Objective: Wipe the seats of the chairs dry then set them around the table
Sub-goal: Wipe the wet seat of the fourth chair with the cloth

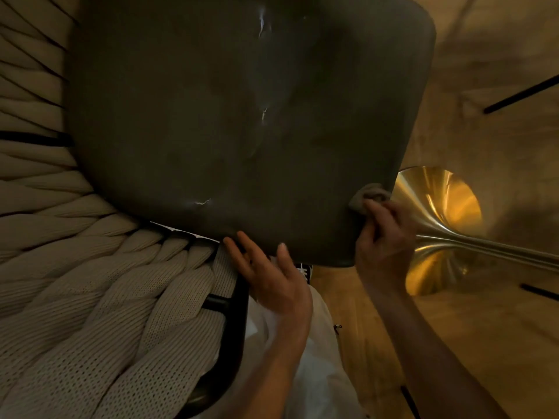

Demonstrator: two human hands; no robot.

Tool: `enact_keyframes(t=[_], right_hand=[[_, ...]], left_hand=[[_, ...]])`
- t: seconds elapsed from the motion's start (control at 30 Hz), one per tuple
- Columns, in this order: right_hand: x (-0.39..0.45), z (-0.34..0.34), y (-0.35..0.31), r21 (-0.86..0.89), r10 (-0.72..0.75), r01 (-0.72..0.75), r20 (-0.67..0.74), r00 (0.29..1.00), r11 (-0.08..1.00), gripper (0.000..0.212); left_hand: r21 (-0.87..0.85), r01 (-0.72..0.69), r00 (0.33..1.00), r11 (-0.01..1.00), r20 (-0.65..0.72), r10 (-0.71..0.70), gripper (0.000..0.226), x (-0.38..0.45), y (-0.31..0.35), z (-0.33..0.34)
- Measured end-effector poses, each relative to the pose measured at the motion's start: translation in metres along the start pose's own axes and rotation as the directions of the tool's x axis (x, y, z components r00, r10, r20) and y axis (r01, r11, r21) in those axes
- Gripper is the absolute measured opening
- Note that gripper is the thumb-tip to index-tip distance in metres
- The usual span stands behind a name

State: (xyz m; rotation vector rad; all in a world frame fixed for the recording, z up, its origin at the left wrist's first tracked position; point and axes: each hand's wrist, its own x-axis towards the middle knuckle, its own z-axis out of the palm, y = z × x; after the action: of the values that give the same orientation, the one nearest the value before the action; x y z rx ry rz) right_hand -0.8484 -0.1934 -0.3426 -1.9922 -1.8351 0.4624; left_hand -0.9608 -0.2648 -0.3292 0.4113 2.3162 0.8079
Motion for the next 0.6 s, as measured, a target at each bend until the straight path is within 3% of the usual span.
enact_keyframes(t=[0.1,0.23,0.4,0.5,0.6], right_hand=[[-0.032,0.013,-0.027,0.022,-0.202,0.201,0.121,0.972,0.979,0.028],[-0.067,0.030,-0.061,0.137,-0.467,0.447,0.240,0.851,0.884,0.021],[-0.051,0.028,-0.050,0.068,-0.559,0.566,0.294,0.775,0.821,0.023],[-0.013,0.017,-0.030,-0.015,-0.480,0.498,0.240,0.844,0.867,0.026],[0.038,0.003,-0.006,-0.047,-0.304,0.311,0.116,0.945,0.949,0.034]], left_hand=[[-0.132,0.106,0.994,0.986,0.009,-0.105,0.055,-0.002,0.013,-0.006],[-0.221,0.213,0.977,0.952,0.040,-0.209,0.053,0.003,0.021,-0.017],[-0.206,0.260,0.966,0.943,0.052,-0.254,0.054,0.011,0.030,-0.022],[-0.238,0.284,0.959,0.929,0.051,-0.280,0.053,0.013,0.038,-0.022],[-0.276,0.319,0.947,0.907,0.065,-0.314,0.052,0.015,0.038,-0.023]])
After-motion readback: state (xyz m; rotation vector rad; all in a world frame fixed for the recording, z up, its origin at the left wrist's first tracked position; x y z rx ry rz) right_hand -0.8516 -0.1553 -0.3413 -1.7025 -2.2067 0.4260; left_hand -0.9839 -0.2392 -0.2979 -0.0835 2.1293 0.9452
